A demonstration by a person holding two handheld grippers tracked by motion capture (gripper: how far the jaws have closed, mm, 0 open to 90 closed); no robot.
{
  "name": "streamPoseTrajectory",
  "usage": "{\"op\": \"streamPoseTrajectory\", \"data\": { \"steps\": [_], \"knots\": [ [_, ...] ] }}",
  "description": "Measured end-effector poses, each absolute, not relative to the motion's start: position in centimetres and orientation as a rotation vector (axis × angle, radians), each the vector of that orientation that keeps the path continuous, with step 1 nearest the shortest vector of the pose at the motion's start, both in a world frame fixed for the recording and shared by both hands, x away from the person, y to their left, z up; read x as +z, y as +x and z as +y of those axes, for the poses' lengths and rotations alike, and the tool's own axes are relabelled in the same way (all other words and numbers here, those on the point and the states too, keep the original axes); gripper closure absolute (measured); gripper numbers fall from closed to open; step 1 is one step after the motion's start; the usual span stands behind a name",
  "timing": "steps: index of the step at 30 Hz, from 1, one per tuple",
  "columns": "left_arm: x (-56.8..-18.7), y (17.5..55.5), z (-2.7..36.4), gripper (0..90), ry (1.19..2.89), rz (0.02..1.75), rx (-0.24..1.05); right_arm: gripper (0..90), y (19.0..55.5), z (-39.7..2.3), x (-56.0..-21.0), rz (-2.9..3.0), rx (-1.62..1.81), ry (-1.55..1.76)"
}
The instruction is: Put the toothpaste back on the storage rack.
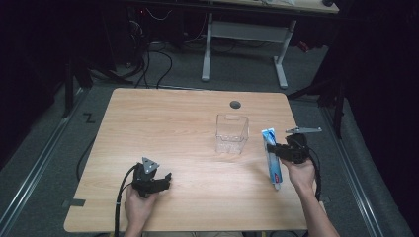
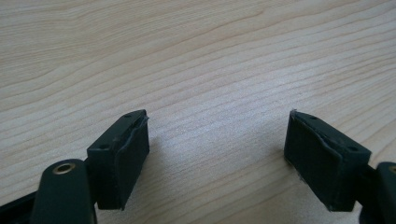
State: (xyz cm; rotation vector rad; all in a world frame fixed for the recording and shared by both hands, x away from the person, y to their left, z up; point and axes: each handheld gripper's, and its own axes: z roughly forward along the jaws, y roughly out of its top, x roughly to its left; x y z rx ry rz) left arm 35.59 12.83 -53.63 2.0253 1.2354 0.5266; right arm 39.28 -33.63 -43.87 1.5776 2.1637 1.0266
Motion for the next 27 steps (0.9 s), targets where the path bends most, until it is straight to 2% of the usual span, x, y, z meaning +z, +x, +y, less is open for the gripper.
{"op": "streamPoseTrajectory", "data": {
  "steps": [27],
  "knots": [
    [-53.6,35.6,12.8,22.4,2.026,1.236,0.527,74.4,38.2,-33.1,-41.0,2.12,1.187,1.47]
  ]
}}
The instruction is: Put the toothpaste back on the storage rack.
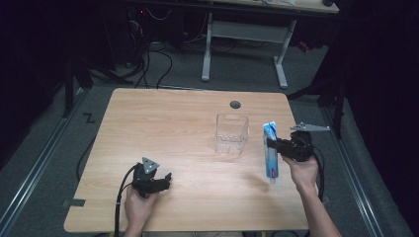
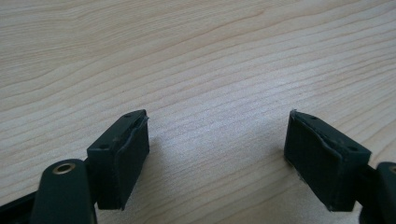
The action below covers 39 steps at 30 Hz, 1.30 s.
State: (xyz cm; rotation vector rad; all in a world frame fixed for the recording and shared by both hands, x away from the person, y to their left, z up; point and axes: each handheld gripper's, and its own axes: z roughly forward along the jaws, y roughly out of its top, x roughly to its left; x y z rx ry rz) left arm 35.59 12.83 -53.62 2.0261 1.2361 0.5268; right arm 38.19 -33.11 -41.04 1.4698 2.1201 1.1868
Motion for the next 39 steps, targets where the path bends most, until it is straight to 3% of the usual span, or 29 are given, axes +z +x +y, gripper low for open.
{"op": "streamPoseTrajectory", "data": {
  "steps": [39],
  "knots": [
    [-53.6,35.6,12.8,22.4,2.026,1.236,0.525,74.3,39.8,-28.2,-35.2,2.14,1.36,1.255]
  ]
}}
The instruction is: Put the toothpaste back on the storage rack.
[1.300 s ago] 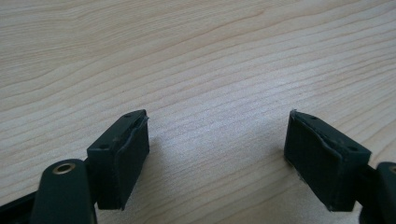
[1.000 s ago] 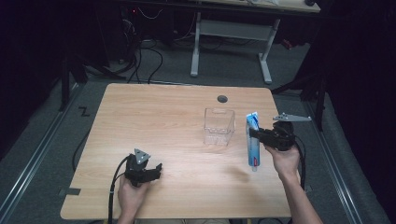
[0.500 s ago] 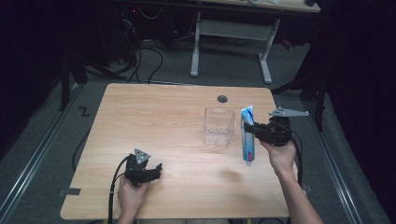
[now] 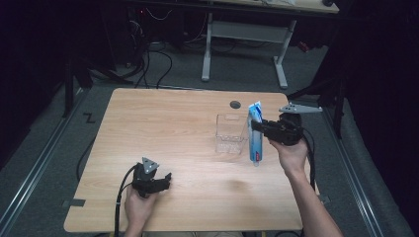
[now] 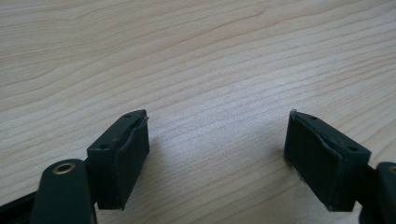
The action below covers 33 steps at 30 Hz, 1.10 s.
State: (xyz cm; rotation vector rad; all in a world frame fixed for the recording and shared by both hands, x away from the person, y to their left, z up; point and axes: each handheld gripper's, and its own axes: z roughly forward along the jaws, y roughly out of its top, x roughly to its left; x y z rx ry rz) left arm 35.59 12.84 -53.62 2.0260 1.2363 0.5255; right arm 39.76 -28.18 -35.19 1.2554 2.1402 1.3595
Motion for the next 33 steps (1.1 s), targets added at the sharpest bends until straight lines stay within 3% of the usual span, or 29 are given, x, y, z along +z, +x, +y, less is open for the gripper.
{"op": "streamPoseTrajectory", "data": {
  "steps": [33],
  "knots": [
    [-53.6,35.6,12.8,22.4,2.023,1.237,0.525,74.2,44.2,-24.7,-32.1,2.133,1.36,1.2]
  ]
}}
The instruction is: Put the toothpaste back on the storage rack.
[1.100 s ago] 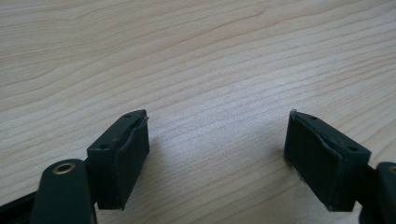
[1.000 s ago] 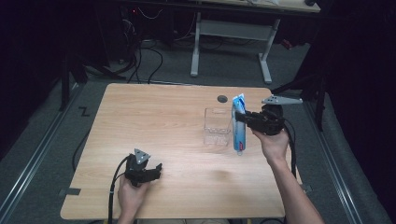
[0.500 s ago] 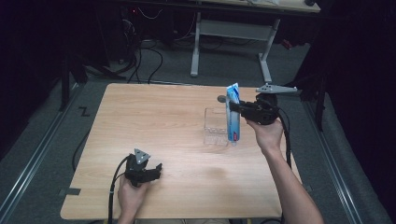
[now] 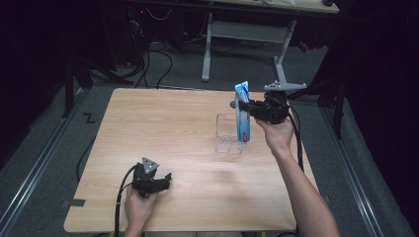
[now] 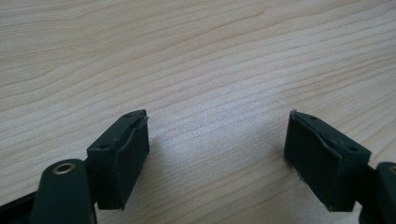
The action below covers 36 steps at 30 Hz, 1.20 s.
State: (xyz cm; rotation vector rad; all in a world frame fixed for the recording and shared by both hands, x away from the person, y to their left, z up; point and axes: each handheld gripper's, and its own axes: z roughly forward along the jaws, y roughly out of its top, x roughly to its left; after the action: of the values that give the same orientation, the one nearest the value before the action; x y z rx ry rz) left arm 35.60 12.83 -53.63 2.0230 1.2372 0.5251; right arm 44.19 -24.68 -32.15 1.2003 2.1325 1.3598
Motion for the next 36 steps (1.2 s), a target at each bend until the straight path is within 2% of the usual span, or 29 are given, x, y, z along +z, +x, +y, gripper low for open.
{"op": "streamPoseTrajectory", "data": {
  "steps": [15,36],
  "knots": [
    [-53.6,35.6,12.8,22.4,2.026,1.236,0.526,74.0,46.6,-24.4,-33.1,2.061,1.313,1.254],
    [-53.6,35.6,12.8,22.4,2.026,1.236,0.526,73.6,48.0,-24.4,-35.3,2.041,1.256,1.302]
  ]
}}
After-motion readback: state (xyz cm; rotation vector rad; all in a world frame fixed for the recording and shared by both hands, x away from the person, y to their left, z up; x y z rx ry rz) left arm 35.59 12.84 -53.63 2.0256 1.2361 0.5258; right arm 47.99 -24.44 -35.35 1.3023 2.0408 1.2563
